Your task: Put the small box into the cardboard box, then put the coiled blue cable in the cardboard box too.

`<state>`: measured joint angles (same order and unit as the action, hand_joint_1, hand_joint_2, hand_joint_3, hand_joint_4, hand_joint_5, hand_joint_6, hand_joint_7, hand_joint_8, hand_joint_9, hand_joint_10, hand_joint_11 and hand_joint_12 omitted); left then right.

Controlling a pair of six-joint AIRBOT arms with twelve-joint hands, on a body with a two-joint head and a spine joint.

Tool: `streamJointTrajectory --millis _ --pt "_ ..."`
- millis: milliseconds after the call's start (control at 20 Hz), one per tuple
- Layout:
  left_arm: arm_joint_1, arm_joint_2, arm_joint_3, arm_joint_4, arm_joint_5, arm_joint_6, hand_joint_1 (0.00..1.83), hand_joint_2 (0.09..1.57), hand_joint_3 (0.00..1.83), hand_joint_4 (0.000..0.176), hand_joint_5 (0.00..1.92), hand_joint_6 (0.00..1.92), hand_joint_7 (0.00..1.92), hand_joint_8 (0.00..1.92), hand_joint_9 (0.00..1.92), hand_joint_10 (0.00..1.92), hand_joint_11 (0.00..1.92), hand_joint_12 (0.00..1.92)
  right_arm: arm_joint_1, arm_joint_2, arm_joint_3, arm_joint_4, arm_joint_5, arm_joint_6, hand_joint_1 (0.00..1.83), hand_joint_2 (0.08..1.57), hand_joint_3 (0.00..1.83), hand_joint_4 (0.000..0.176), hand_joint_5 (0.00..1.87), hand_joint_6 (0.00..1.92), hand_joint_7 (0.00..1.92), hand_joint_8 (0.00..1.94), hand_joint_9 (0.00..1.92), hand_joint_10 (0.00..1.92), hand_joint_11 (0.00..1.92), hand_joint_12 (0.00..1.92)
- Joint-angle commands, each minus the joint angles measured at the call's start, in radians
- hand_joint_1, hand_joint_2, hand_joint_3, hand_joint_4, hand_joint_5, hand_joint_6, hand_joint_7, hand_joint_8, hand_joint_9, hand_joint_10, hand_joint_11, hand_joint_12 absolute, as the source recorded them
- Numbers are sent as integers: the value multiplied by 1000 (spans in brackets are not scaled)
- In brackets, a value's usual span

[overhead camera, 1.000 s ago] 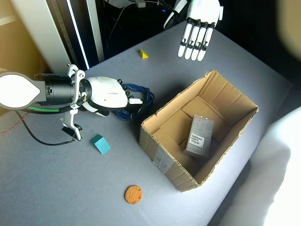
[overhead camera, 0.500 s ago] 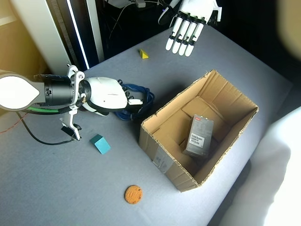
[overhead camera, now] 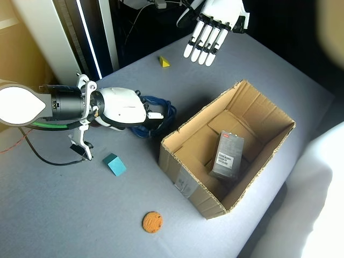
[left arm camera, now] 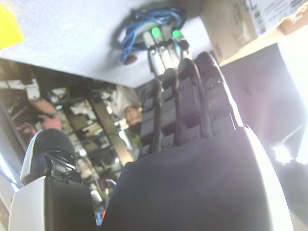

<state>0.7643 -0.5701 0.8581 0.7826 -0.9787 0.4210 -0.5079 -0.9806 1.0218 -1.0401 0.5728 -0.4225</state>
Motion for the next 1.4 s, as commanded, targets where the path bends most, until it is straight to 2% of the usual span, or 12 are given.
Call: streamJointTrajectory --millis 0,100,250,350,500,600,900,1200,1300,1350 --pt "-4 0 0 -40 -95 -3 193 1118 2 0 209 0 216 0 206 1 0 448 1 6 -1 8 29 -7 1393 1061 0 0 1035 876 1086 746 1039 1031 809 1168" --pt "-1 -3 0 -43 -96 -3 187 1118 1 0 227 5 234 4 221 4 0 489 1 6 -1 8 38 -7 1389 1071 0 0 1013 904 1040 808 1042 1045 831 1162" --pt "-2 -4 0 -43 -102 -3 146 1152 8 0 203 3 205 0 193 0 0 404 1 6 -2 8 95 -7 1390 1066 1 0 1029 872 1044 793 1057 1032 851 1157" --pt "-2 -5 0 -42 -104 -3 188 1148 1 0 222 4 231 6 218 6 0 441 0 7 -4 -28 153 15 1389 1070 1 0 1013 901 1048 789 1042 1050 849 1171" --pt "-7 -7 1 -42 -104 -3 193 1147 1 0 240 4 254 6 245 8 0 519 -6 17 -19 -61 220 18 1392 1057 0 0 1075 817 1072 740 1050 1023 857 1159" --pt "-9 -7 3 -43 -104 -3 219 1144 0 0 257 8 249 9 230 5 0 497 0 23 -25 -62 243 17 1392 1056 0 0 1076 815 1074 737 1053 1016 847 1150" --pt "-11 -7 3 -45 -111 -1 214 1147 1 0 235 4 243 8 218 7 0 452 72 27 -44 -62 256 -11 1387 1075 0 0 1008 942 1045 791 1015 1052 778 1171" --pt "-13 -8 3 -46 -111 2 171 1155 3 0 241 0 248 2 230 1 0 449 168 26 -51 -29 257 -44 1391 1062 0 0 1047 873 1072 752 1043 1005 828 1122" --pt "-14 -8 4 -46 -111 2 200 1154 1 0 234 5 233 4 209 3 0 438 194 26 -52 -13 258 -60 1382 1090 2 0 1010 939 999 860 961 1130 764 1185" --pt "-15 -8 4 -46 -111 2 209 1157 1 0 238 5 234 3 213 4 0 460 210 26 -54 -3 258 -79 1386 1078 0 0 1038 897 1040 800 986 1082 787 1162"
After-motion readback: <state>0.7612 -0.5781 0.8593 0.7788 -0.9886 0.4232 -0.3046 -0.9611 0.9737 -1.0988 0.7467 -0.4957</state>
